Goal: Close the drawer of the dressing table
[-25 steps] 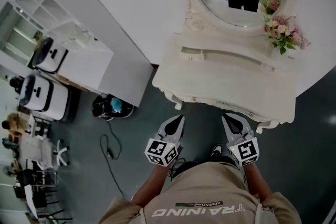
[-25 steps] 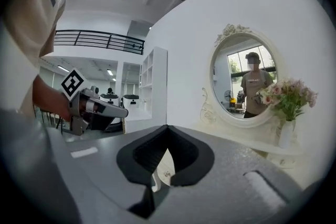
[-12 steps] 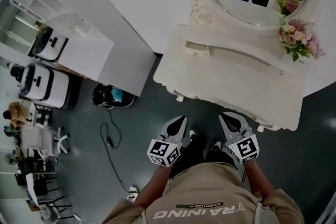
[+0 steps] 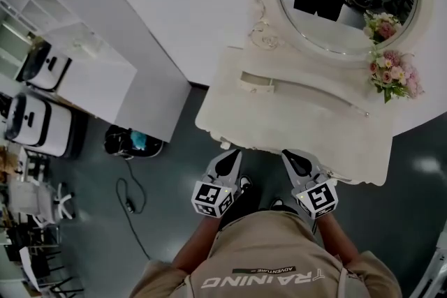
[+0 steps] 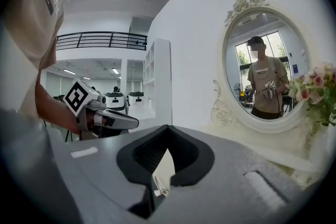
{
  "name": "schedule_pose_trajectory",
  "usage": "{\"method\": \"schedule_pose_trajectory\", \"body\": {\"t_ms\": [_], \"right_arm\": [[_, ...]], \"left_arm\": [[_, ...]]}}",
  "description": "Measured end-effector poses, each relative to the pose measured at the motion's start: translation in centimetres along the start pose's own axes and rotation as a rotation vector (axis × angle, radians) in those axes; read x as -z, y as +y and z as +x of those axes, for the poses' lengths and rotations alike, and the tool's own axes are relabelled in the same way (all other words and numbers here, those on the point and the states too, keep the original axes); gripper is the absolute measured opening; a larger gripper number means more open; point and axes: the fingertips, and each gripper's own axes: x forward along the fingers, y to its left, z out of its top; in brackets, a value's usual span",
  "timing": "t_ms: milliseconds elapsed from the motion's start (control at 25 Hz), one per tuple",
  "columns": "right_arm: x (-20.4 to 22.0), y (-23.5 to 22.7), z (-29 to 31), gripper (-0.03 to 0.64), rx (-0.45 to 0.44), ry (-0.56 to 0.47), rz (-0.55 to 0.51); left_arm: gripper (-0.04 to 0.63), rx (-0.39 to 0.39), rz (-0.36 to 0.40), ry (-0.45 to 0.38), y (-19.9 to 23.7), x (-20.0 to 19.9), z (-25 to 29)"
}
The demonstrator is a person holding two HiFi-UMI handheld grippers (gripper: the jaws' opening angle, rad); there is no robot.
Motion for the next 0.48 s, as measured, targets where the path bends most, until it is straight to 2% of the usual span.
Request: {"method": "schedule_pose_trajectory", "body": {"t_ms": [240,480], "right_arm": [[-2.3,-1.8,4.6,0.002,0.038,-0.001,-0.03],[-2.0,-2.1,8.5,0.002,0.089,0.012,0.004]], "left_arm": [[0.018,0.025,0.024,-0.012,3.6,-2.2,2.6],[0.018,0.068,0.036,0.01,7.8,-2.2,3.8]]}}
